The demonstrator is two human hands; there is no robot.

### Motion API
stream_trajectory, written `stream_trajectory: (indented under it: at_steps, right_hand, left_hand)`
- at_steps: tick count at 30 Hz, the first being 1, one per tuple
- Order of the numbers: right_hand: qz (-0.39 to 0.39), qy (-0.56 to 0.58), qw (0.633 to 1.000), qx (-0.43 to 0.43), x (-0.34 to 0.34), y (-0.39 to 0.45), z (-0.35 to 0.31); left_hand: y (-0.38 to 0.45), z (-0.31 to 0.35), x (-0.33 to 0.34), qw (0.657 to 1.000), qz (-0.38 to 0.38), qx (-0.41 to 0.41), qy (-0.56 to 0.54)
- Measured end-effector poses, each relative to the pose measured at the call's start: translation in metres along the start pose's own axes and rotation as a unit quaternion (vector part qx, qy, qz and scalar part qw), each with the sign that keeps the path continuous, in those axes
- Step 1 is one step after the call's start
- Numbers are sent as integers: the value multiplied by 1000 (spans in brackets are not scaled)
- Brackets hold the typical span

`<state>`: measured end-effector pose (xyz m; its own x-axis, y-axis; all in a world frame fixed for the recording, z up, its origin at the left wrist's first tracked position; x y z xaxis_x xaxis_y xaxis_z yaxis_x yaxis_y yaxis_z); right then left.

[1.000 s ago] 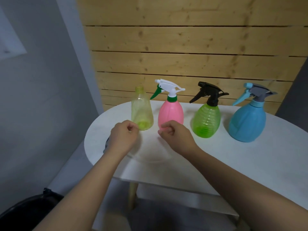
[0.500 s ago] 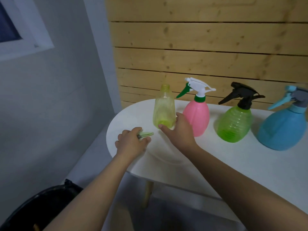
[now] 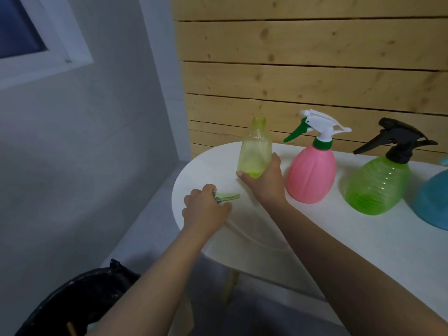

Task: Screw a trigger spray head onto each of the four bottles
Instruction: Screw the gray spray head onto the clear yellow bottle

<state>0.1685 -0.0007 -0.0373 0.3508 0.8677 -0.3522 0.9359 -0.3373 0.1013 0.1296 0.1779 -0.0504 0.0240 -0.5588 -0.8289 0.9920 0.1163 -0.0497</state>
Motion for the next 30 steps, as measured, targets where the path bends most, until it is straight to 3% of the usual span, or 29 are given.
stream_trajectory:
  at_steps: [5,13,24,30]
  right_hand:
    - [16,-40,999,-13,1,4,-3]
    - [-62,-55,994,-66,-17,-20,-23]
    - [-116,-79,983,-118,-127,-78,-52]
    - [-81,-95,982,-142,-206,-94,-53]
  left_hand:
    - [3,-9,-4,1000,-5,-14,-28]
    - [-1,-10,-5,990,-31,-40,-133]
    - [-25,22,-8,973,-72,-12,-217]
    - [-37,51,-11,946,-74,11,-316]
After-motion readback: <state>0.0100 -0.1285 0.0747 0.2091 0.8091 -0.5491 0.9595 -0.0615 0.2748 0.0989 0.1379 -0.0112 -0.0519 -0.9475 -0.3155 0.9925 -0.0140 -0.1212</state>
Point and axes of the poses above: each hand's wrist, its own y-axis towards the middle knuckle, its own x-axis out of the palm, z = x × y, the point moved 8 cm from there along y, towards the middle knuckle, and after that the axes turned 4 degrees about y, right-handed, at the moved point
